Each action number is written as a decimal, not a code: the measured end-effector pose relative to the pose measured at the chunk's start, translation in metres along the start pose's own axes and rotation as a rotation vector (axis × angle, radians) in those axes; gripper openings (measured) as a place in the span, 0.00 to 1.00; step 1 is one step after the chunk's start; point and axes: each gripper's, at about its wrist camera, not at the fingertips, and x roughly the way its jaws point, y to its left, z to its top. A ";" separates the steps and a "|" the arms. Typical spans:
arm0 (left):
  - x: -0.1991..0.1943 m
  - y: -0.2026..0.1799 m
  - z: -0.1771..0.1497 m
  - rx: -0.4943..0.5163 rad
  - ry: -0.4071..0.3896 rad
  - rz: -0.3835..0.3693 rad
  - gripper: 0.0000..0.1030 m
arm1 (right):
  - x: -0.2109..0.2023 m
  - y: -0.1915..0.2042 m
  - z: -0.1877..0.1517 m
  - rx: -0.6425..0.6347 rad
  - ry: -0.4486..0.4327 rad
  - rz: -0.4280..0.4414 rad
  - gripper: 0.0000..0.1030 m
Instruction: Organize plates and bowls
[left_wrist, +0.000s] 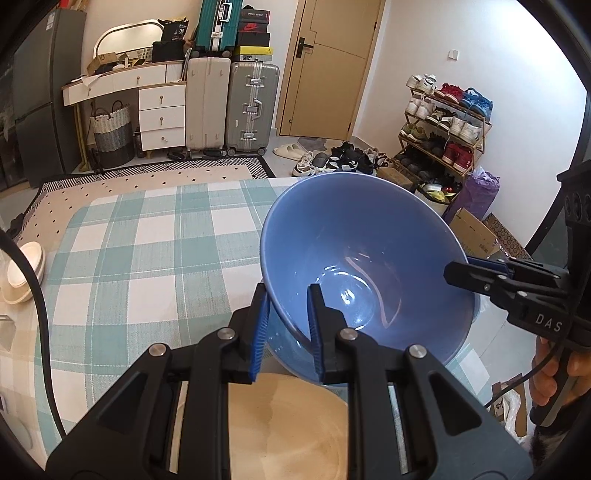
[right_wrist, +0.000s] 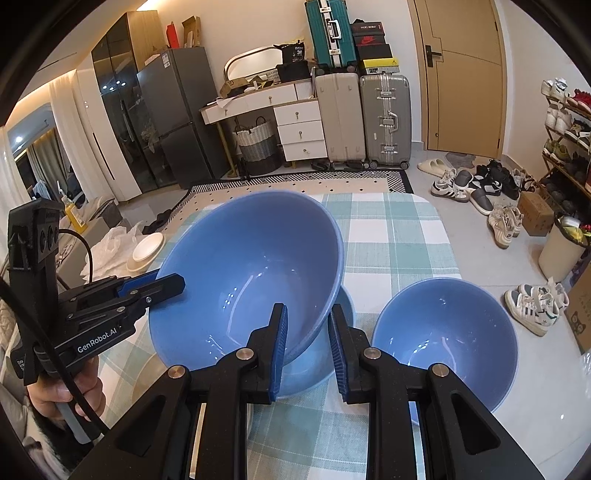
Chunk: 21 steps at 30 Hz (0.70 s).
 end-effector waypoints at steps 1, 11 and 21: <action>0.004 0.002 -0.002 0.000 0.005 0.001 0.16 | 0.002 0.000 -0.001 0.001 0.004 0.000 0.23; 0.035 0.012 -0.011 0.002 0.037 0.020 0.16 | 0.028 -0.007 -0.003 0.000 0.044 -0.003 0.23; 0.063 0.018 -0.017 0.030 0.061 0.055 0.16 | 0.050 -0.015 -0.011 0.008 0.066 -0.006 0.23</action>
